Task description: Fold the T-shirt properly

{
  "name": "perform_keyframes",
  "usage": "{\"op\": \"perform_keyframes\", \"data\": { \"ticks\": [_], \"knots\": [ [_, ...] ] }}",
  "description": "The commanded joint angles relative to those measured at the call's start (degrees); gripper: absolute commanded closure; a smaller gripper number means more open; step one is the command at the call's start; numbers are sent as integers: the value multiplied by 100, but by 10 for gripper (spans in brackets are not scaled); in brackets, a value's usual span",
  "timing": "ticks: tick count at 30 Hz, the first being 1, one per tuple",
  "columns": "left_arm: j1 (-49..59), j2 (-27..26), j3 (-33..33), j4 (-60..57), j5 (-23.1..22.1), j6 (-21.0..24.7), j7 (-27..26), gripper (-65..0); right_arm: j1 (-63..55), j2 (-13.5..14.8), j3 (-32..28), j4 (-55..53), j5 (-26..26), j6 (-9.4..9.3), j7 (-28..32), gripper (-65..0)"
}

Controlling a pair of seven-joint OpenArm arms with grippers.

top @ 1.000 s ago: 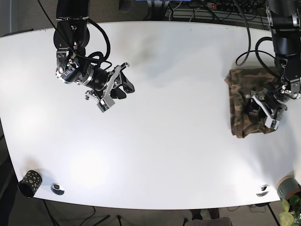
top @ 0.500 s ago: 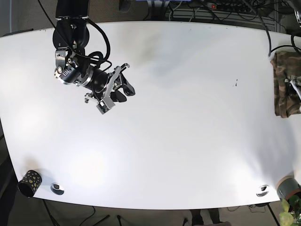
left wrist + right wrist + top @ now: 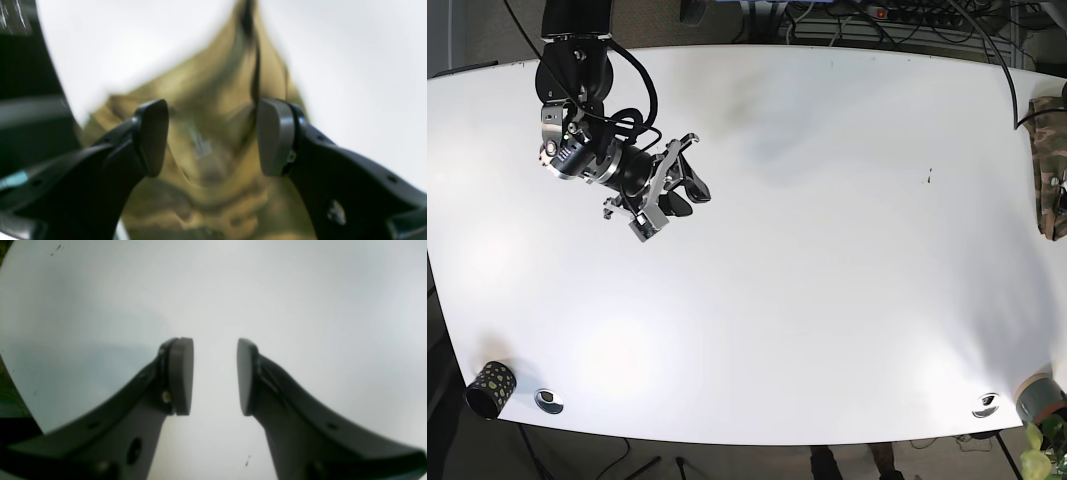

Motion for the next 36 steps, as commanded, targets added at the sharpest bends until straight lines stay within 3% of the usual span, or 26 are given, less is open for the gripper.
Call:
{"op": "perform_keyframes", "data": {
  "ticks": [1,5,11,14,18,20,23,27,30,36],
  "knots": [
    [-70,-182,-205,381,-43,-1,-75,-382,104,78,21,133,79,22,137,-203],
    [211,-33,-477,1243,-25,78,-101,-382,236,131,232,115,-211,22,216,-203],
    [396,627,-557,2236,1,1133,-154,-382,368,-45,320,106,-1732,22,1024,-203],
    [589,1145,-557,2649,1,1863,-717,-383,368,-151,338,18,-2769,22,1921,-203],
    [897,1708,-548,2852,10,2355,-1737,-383,341,-168,346,-360,-3499,4,3011,-203],
    [1055,2016,-513,2869,19,2566,-2308,-383,333,-133,346,-650,-3780,-163,3592,-203],
    [1257,2438,-258,2904,98,2865,-2976,-383,218,-36,557,-957,-3859,-620,4374,-203],
    [1785,2974,-91,3370,731,3410,-3293,-383,-19,131,689,-1327,-3850,-1077,5315,-203],
    [2189,3475,-108,3819,1153,3621,-3301,-383,-265,183,786,-1362,-3833,-1200,5561,-203],
    [3209,3985,-91,4645,1487,3621,-3301,-383,-1030,271,953,-1037,-3147,-1200,5552,-203]
  ]
}}
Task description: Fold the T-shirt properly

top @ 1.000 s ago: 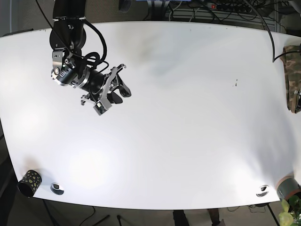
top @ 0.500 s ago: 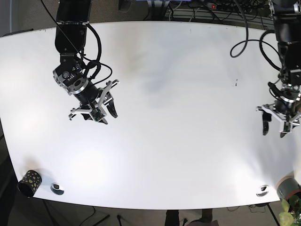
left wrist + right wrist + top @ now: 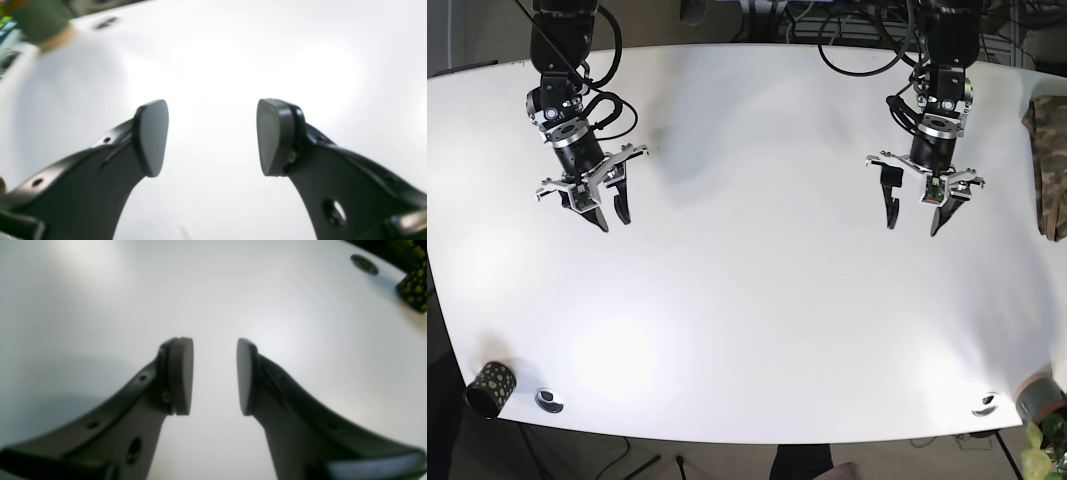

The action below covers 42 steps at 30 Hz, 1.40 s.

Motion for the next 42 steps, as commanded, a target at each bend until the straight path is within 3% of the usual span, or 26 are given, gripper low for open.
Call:
{"op": "perform_keyframes", "data": {
  "ticks": [1,19,30,35,42],
  "knots": [
    [242,68,-27,395,25,98,-147,-383,-183,193,63,231,311,-46,149,-203],
    [3160,736,-54,2047,-28,115,-139,-381,-3040,307,301,1409,1322,-11,149,-203],
    [4831,1027,52,1977,-28,115,-103,-379,-4666,457,274,1541,1428,-11,175,-203],
    [4954,1018,34,1335,-37,115,125,-379,-4904,439,195,1031,1428,-11,175,-203],
    [4672,1018,43,439,-37,115,134,-378,-4587,439,-367,64,1393,-11,193,-201]
  ]
}}
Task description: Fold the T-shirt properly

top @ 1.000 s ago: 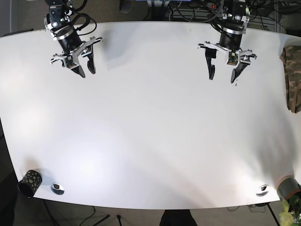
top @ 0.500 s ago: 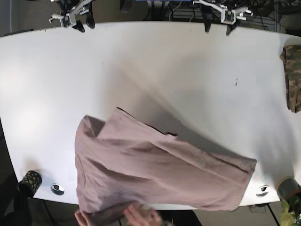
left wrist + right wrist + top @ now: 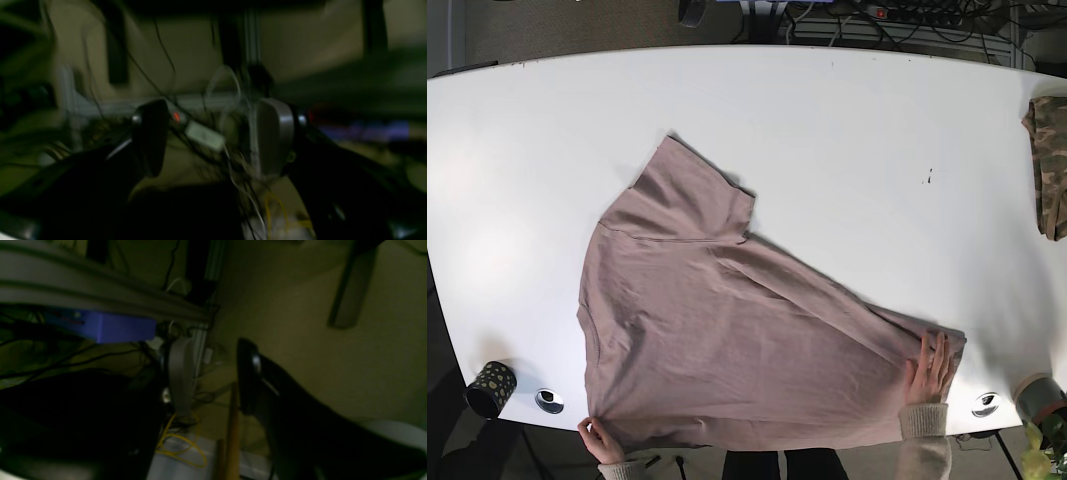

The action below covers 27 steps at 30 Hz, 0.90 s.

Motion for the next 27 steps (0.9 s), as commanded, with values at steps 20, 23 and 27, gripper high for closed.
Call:
{"op": "perform_keyframes", "data": {
  "ticks": [20,23,27],
  "knots": [
    [-2088,-32,-493,-3409,-30,15,-135,-381,2242,-84,-477,-3526,-4,24,158,-201],
    [-2510,-40,-475,-4112,-13,15,-135,-382,2611,-66,-793,-3992,-4,15,167,-201],
    [-3055,-40,-475,-4833,-4,15,-153,-382,2910,-66,-1118,-4396,-4,-20,325,-201]
  ]
}}
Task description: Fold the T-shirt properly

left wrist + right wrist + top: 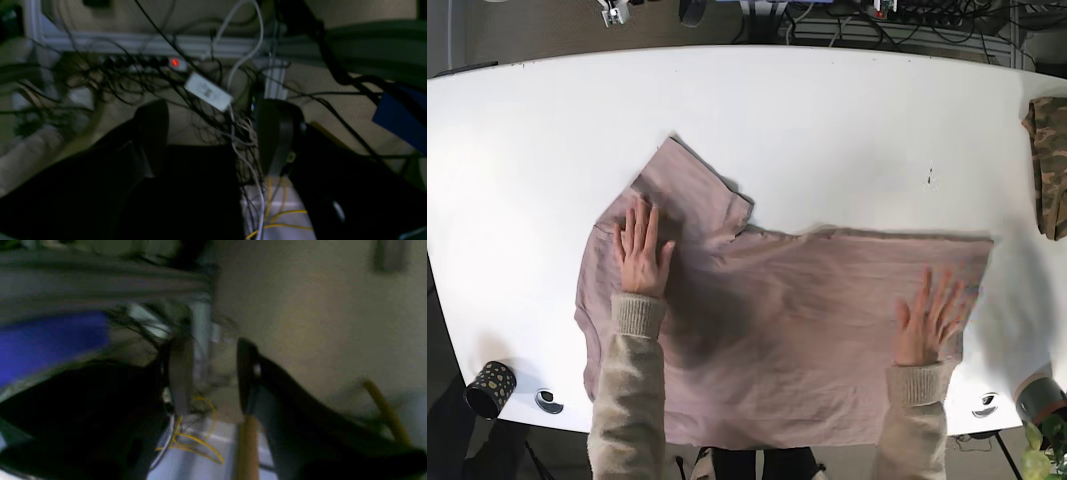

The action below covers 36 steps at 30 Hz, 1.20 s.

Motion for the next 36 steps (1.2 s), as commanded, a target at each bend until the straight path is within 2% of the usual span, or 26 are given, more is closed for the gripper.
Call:
{"op": "perform_keyframes", "data": {
  "ticks": [1,4,8,13,18,25,27,31,36],
  "knots": [
    [-180,-16,-1,-358,3,13,-39,-382,93,56,-170,-277,37,-7,166,-201],
    [-268,-7,8,-481,3,4,-39,-381,234,47,-232,-523,73,-7,245,-201],
    [-83,-7,8,-32,-15,-23,-56,-379,-82,65,76,-119,99,2,298,-201],
    [805,28,43,1603,-15,-128,-21,-379,-961,74,726,963,64,37,271,-201],
    [1508,28,96,2842,-24,-225,-21,-379,-1858,74,1034,2053,108,37,245,-201],
    [2326,28,96,4284,-33,-225,-21,-379,-2781,-14,1465,3600,125,37,-133,-201],
    [2528,28,96,4645,-33,-225,-21,-379,-2948,-102,1526,3952,284,37,-168,-201],
    [2765,36,96,5198,-41,-225,-21,-379,-3150,-94,1764,4400,521,37,-195,-201],
    [2923,36,96,5796,-41,-216,-21,-379,-3300,-111,2159,5024,837,46,-502,-201]
  ]
}}
